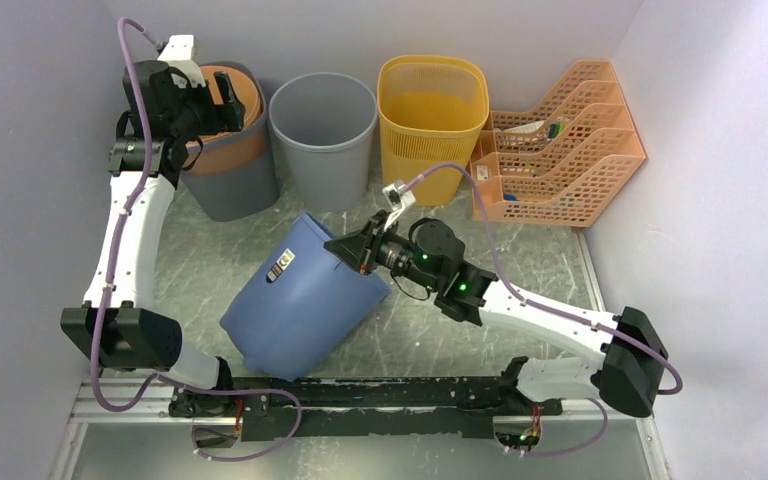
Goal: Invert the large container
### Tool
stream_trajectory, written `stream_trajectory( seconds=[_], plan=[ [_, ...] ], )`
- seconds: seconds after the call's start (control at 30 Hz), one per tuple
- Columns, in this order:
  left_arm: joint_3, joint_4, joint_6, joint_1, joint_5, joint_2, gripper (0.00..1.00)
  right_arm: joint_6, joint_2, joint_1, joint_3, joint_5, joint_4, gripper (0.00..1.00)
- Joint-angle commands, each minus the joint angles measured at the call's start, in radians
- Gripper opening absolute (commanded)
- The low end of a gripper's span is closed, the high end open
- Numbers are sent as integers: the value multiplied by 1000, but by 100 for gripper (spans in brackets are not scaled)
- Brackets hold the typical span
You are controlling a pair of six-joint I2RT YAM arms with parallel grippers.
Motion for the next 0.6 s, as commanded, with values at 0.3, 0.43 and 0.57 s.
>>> stream_trajectory(
  seconds=[0.3,0.43,0.57],
  plan=[
    [-18,-11,32,-3,-20,-17,92,214,-99,-329,-411,-1,223,0],
    [-10,-21,45,-5,-36,-21,92,271,-79,-468,-500,-117,282,0],
    [2,-27,50,-6,-52,-30,92,304,-25,-596,-555,-229,337,0]
  ],
)
